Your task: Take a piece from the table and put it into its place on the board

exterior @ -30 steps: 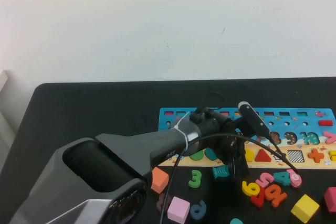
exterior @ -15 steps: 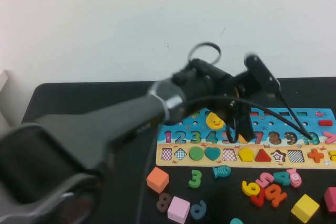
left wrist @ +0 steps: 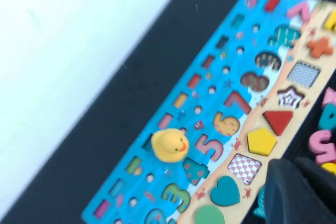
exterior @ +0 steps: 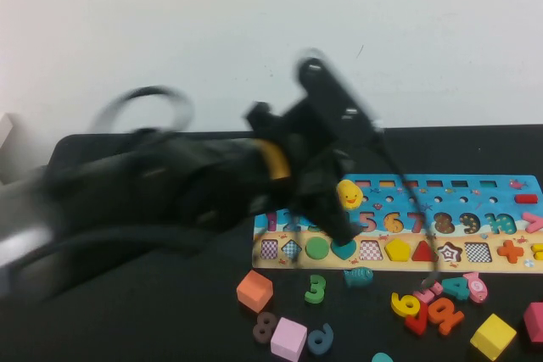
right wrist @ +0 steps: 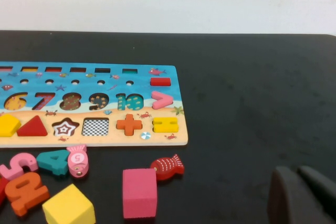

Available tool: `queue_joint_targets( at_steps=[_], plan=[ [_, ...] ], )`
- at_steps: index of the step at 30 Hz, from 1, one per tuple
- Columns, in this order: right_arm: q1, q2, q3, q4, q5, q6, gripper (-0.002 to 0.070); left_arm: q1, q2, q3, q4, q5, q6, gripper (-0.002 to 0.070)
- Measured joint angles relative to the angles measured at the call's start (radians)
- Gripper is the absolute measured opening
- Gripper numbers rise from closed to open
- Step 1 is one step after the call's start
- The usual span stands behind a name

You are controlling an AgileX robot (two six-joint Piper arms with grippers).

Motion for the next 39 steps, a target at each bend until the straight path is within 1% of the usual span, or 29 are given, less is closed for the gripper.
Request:
queue_joint_targets(
  at_steps=[7, 13, 19, 22, 28, 31, 32, 34, 39],
  plan=[
    [0.000, 0.000, 0.000, 0.000, 0.000, 0.000, 0.0019, 0.000, -0.357, 0.244, -0.003, -0.052, 0.000, -0.0001],
    [0.000, 0.000, 0.000, 0.000, 0.000, 0.000, 0.0019, 0.000, -0.531, 0.380, -0.005, -0.052, -0.004, -0.0001],
    [0.000, 0.000, 0.000, 0.000, 0.000, 0.000, 0.0019, 0.000, -0.586, 0.431, 0.003, -0.043, -0.007, -0.0001],
    [0.000, 0.000, 0.000, 0.000, 0.000, 0.000, 0.0019, 0.001, -0.622, 0.433, 0.005, -0.009, -0.040, -0.0001],
    [0.000, 0.000, 0.000, 0.000, 0.000, 0.000, 0.0019, 0.001, -0.832, 0.443, 0.010, 0.150, -0.082, -0.0001],
    [0.000, 0.000, 0.000, 0.000, 0.000, 0.000, 0.0019, 0.007, -0.919, 0.501, 0.062, 0.137, -0.122, -0.0001],
    [0.000, 0.000, 0.000, 0.000, 0.000, 0.000, 0.0019, 0.015, -0.944, 0.528, 0.080, 0.125, -0.140, -0.0001],
    [0.000, 0.000, 0.000, 0.000, 0.000, 0.000, 0.0019, 0.058, -1.009, 0.606, 0.095, 0.071, -0.195, -0.0001],
    [0.000, 0.000, 0.000, 0.000, 0.000, 0.000, 0.0019, 0.234, -1.176, 0.814, 0.076, -0.119, -0.332, -0.0001]
  ],
)
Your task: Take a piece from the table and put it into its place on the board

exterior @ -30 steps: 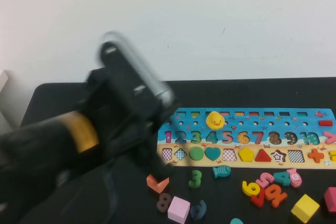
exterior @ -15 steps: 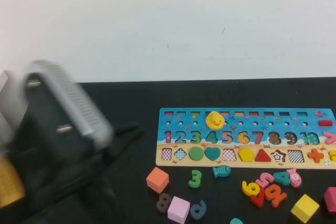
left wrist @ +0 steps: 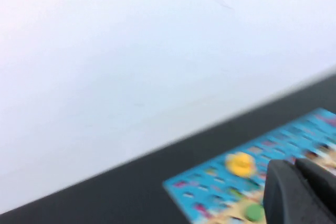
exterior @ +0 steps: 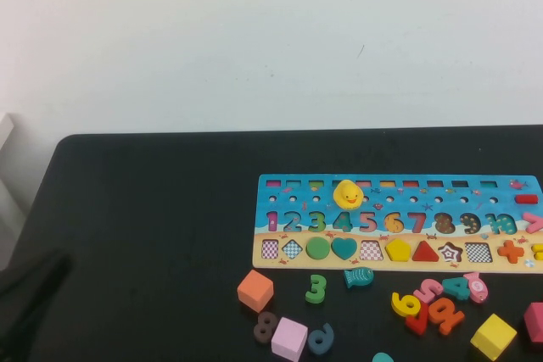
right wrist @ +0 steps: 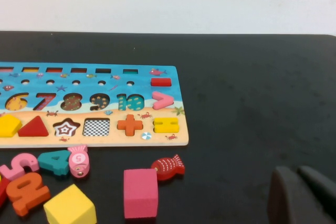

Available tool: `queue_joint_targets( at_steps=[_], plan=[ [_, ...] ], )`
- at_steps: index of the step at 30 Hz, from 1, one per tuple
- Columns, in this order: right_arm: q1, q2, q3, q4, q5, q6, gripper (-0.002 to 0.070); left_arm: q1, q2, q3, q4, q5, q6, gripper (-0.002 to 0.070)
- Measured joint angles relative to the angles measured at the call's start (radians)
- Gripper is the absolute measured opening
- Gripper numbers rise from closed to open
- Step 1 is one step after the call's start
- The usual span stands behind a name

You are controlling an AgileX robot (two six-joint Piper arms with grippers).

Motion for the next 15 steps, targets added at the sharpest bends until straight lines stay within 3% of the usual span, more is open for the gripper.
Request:
queue_joint_targets(
  at_steps=[7, 15],
  plan=[
    [0.000, 0.000, 0.000, 0.000, 0.000, 0.001, 0.0019, 0.241, -0.229, 0.242, 0.004, -0.124, -0.030, -0.0001],
    [0.000, 0.000, 0.000, 0.000, 0.000, 0.001, 0.0019, 0.483, -0.385, 0.339, -0.003, -0.037, -0.031, -0.0001]
  ],
)
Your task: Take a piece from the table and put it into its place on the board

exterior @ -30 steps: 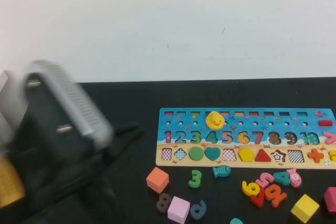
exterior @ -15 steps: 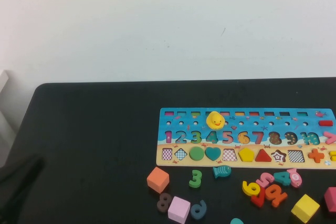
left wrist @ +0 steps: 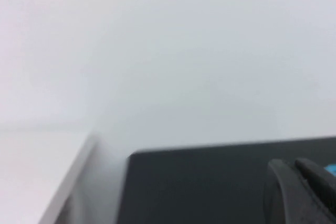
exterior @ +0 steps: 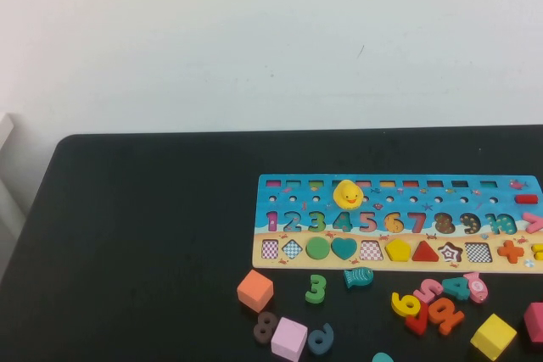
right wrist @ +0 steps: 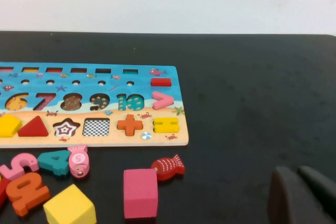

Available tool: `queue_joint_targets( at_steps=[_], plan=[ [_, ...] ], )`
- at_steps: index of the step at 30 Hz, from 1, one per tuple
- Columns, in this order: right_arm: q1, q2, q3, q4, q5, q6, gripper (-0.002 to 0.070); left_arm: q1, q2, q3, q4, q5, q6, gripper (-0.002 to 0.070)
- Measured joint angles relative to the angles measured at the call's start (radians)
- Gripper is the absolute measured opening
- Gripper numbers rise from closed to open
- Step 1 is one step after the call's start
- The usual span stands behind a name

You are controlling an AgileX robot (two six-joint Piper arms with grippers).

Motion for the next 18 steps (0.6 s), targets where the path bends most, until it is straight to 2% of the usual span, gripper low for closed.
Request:
queue_joint_targets(
  at_steps=[3, 7, 13, 18],
  plan=[
    [0.000, 0.000, 0.000, 0.000, 0.000, 0.000, 0.0019, 0.061, -0.028, 0.028, -0.002, 0.042, 0.000, -0.0001],
    [0.000, 0.000, 0.000, 0.000, 0.000, 0.000, 0.0019, 0.068, -0.035, 0.030, -0.002, 0.104, 0.000, -0.0001],
    [0.000, 0.000, 0.000, 0.000, 0.000, 0.000, 0.0019, -0.021, -0.037, 0.030, -0.004, 0.240, 0.000, -0.0001],
    [0.000, 0.000, 0.000, 0.000, 0.000, 0.000, 0.0019, -0.095, -0.039, 0.030, -0.012, 0.288, 0.002, -0.0001]
  ],
)
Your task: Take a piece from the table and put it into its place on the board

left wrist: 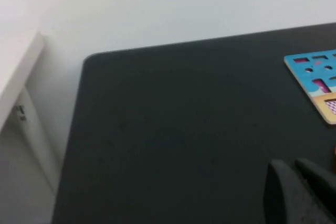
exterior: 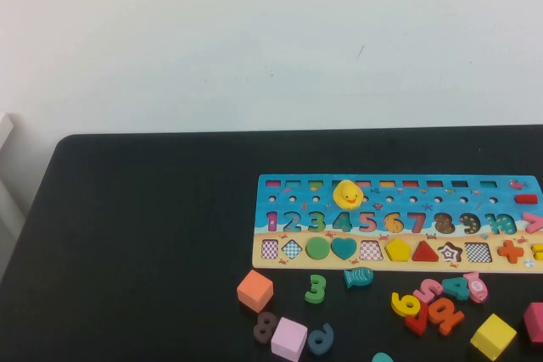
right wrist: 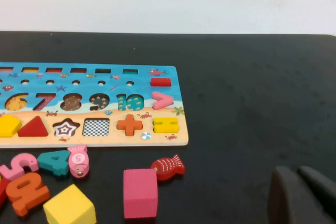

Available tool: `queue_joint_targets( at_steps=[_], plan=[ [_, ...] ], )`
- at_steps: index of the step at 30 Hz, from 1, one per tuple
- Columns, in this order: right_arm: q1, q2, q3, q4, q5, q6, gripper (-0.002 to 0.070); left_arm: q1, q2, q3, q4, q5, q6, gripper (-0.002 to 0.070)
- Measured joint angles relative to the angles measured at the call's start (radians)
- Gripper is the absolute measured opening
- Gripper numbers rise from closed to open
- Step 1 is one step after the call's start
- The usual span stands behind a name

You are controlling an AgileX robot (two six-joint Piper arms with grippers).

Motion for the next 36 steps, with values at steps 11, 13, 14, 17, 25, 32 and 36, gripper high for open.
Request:
queue_joint_targets(
  at_steps=[11, 13, 14, 17, 25, 32, 36],
  plan=[
    [0.000, 0.000, 0.000, 0.000, 0.000, 0.000, 0.0019, 0.082, 0.000, -0.002, -0.038, 0.022, 0.076, -0.0001],
    [0.000, 0.000, 0.000, 0.000, 0.000, 0.000, 0.0019, 0.086, 0.000, -0.002, -0.038, 0.022, 0.076, -0.0001],
    [0.000, 0.000, 0.000, 0.000, 0.000, 0.000, 0.0019, 0.086, 0.000, -0.002, -0.038, 0.022, 0.076, -0.0001],
    [0.000, 0.000, 0.000, 0.000, 0.000, 0.002, 0.0019, 0.086, 0.000, -0.002, -0.038, 0.022, 0.076, -0.0001],
    [0.000, 0.000, 0.000, 0.000, 0.000, 0.002, 0.0019, 0.086, 0.000, -0.002, -0.038, 0.022, 0.078, -0.0001],
    [0.000, 0.000, 0.000, 0.000, 0.000, 0.002, 0.0019, 0.086, 0.000, -0.002, -0.038, 0.022, 0.080, -0.0001],
    [0.000, 0.000, 0.000, 0.000, 0.000, 0.002, 0.0019, 0.086, 0.000, -0.002, -0.038, 0.022, 0.080, -0.0001]
  ],
)
